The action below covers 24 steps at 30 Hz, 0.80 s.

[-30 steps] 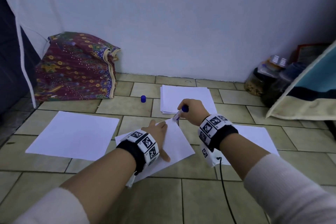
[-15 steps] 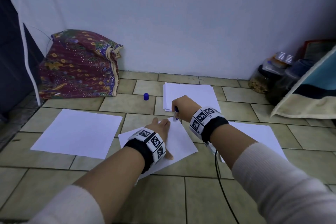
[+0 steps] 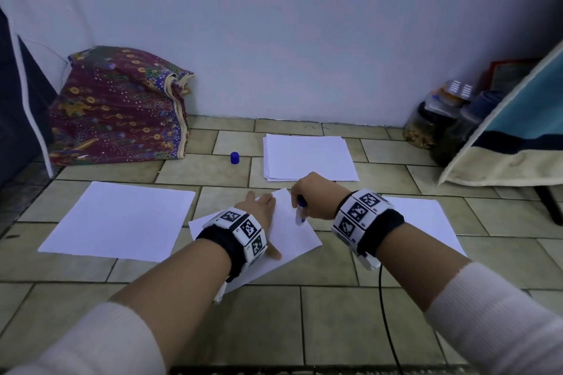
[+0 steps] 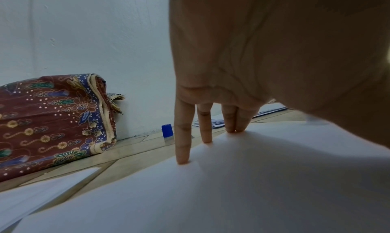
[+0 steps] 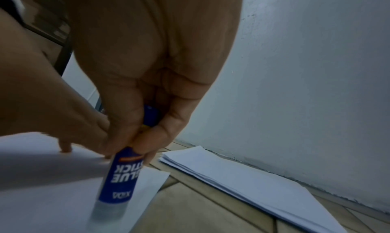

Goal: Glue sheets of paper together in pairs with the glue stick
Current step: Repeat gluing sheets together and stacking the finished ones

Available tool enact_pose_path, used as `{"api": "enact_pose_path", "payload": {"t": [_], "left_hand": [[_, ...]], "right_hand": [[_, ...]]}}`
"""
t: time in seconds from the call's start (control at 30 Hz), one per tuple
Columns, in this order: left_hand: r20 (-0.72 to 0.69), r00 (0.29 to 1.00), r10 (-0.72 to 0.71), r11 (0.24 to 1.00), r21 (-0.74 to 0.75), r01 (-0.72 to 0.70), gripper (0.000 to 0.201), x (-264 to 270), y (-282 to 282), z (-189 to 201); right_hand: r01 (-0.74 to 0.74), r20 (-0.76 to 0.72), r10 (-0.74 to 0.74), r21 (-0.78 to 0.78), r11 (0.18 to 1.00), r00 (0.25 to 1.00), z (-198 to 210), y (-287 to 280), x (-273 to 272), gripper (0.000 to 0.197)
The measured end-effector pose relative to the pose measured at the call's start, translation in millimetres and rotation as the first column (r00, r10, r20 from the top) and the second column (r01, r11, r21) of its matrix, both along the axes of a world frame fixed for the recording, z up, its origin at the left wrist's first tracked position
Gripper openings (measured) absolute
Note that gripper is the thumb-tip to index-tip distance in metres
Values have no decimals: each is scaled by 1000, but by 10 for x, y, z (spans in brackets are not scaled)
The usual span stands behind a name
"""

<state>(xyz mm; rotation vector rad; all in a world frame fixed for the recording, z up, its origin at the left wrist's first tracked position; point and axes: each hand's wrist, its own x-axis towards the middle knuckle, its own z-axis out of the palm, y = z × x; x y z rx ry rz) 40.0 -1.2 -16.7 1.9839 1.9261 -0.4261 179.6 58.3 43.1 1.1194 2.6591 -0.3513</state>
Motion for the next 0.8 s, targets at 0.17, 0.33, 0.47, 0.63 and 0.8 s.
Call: {"api": "enact_pose_path", "payload": {"t": [0.17,0.33,0.47,0.63,0.8], "left_hand": [[-68,994,-84,996,-46,81,107,30,26,-34],[-87,990,-107,993,-53,102,98,40,33,-10],[-105,984,-147,985,-102,137,102,-25,60,-2],[-72,996,-48,992,-119,39,84,-127,52,73],[-111,994,19,1000,-13,-20,106,-176,-47,45]], "right_hand": [[8,-36,-9,-26,1000,999,-36,-108,232,18],[1,-25,-2,-62,998,1000,-27,-196,362,20],[-22,-28,20,-72,997,999,-50,-226,477,18],[153,-326,-199,-159,975,924,-36,-151,574,28],[311,-525,-382,-222,924,761,-32,-24,535,18]]}}
